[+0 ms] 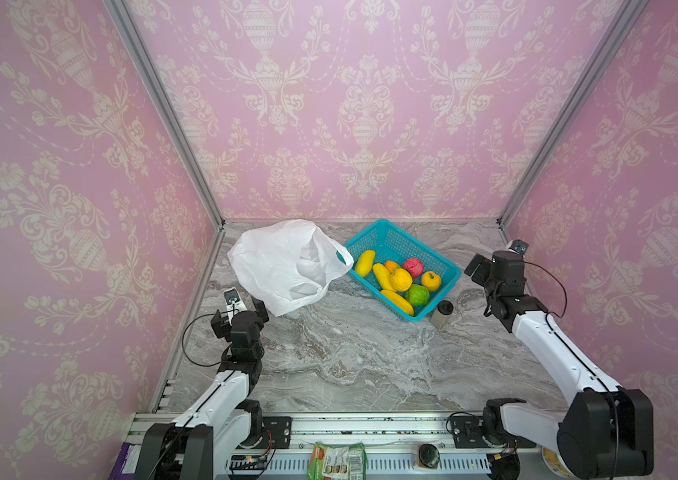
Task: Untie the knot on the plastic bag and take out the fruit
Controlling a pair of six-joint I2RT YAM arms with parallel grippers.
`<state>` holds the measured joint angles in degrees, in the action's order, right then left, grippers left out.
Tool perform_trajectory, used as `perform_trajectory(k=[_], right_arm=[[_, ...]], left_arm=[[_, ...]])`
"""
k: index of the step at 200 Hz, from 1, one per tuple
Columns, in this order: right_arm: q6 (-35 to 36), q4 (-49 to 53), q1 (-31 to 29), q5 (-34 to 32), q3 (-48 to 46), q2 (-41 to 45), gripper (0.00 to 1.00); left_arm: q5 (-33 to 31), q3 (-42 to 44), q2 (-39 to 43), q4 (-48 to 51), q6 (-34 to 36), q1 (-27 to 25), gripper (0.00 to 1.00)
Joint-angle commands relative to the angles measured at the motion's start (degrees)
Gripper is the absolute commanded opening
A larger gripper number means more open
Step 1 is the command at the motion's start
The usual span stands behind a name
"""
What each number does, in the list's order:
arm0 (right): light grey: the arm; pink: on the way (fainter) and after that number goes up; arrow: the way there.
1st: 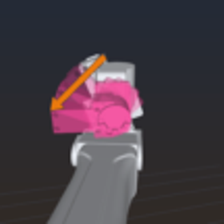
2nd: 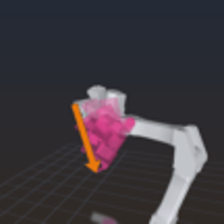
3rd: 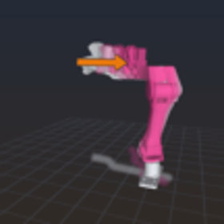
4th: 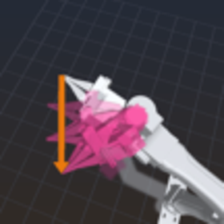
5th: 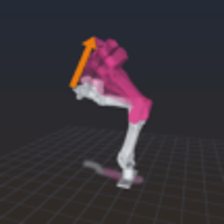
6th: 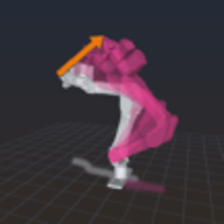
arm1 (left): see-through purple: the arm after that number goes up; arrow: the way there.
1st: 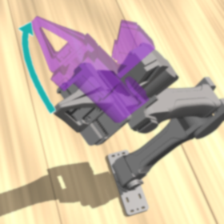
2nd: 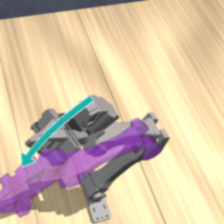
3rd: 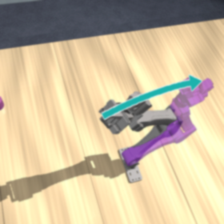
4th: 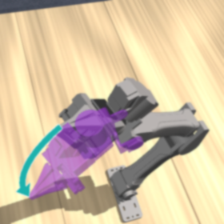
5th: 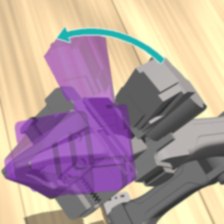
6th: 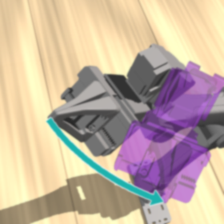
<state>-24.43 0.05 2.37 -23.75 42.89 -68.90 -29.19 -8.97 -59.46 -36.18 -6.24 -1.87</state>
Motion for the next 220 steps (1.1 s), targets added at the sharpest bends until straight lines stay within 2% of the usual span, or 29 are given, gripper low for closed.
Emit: perform_trajectory(k=[1, 20, 38, 56, 73, 94, 120, 135, 145, 156, 166, 177, 183, 202, 220], right_arm=[[2.5, -9.1, 1.4, -6.0, -6.8, -3.4, 1.0], [5.1, -20.1, 1.3, -4.7, -11.8, -6.6, 1.0], [4.3, -22.7, 1.7, -5.5, -13.2, -9.5, 1.0], [4.9, -29.7, 2.7, -0.8, -15.7, -12.2, 1.0], [7.4, -35.4, 3.0, 5.5, -18.1, -11.8, 1.0], [8.8, -42.7, 3.0, 8.5, -22.1, -10.7, 1.0], [11.2, -48.1, 2.7, 12.4, -24.5, -10.6, 1.0], [14.8, -52.3, 0.1, 13.6, -25.8, -11.5, 1.0], [17.7, -55.8, -2.2, 13.7, -26.4, -13.3, 1.0], [19.5, -55.8, -2.8, 17.1, -24.9, -16.6, 1.0], [19.9, -60.6, -3.2, 16.6, -24.8, -20.3, 1.0], [19.3, -57.1, -3.4, 14.4, -24.6, -18.7, 1.0], [19.5, -58.6, -3.6, 14.1, -24.7, -19.2, 1.0], [19.7, -58.7, -3.9, 13.6, -24.7, -19.3, 1.0], [19.8, -59.6, -3.9, 13.7, -25.1, -19.4, 1.0]], left_arm=[[2.3, 0.9, -6.4, -12.0, 2.5, 1.2, 0.99], [5.3, -2.2, -11.9, -12.0, 2.8, 1.7, 0.99], [9.9, -5.5, -15.6, -10.8, 3.8, 1.8, 0.99], [14.1, -8.2, -18.6, -9.4, 4.8, 1.8, 0.99], [14.8, -9.3, -20.5, -10.2, 5.3, 1.8, 0.99], [15.3, -8.8, -22.2, -14.7, 5.7, 1.9, 0.99], [16.7, -10.6, -23.1, -12.0, 6.0, 1.9, 0.99], [18.0, -10.1, -23.1, -12.8, 6.1, 1.9, 0.99], [19.7, -8.2, -23.5, -15.2, 4.6, 2.0, 0.99], [22.2, -6.2, -28.0, -25.1, 5.7, 2.1, 0.99], [22.7, -4.8, -32.6, -33.1, 6.2, 2.1, 0.99], [23.6, -3.8, -36.3, -38.7, 6.4, 2.2, 0.99], [23.7, -3.5, -36.9, -41.1, 6.5, 2.2, 0.99], [21.8, -6.1, -35.4, -33.9, 5.8, 2.3, 0.99], [23.2, -10.2, -34.3, -24.4, 6.0, 2.3, 0.99]])
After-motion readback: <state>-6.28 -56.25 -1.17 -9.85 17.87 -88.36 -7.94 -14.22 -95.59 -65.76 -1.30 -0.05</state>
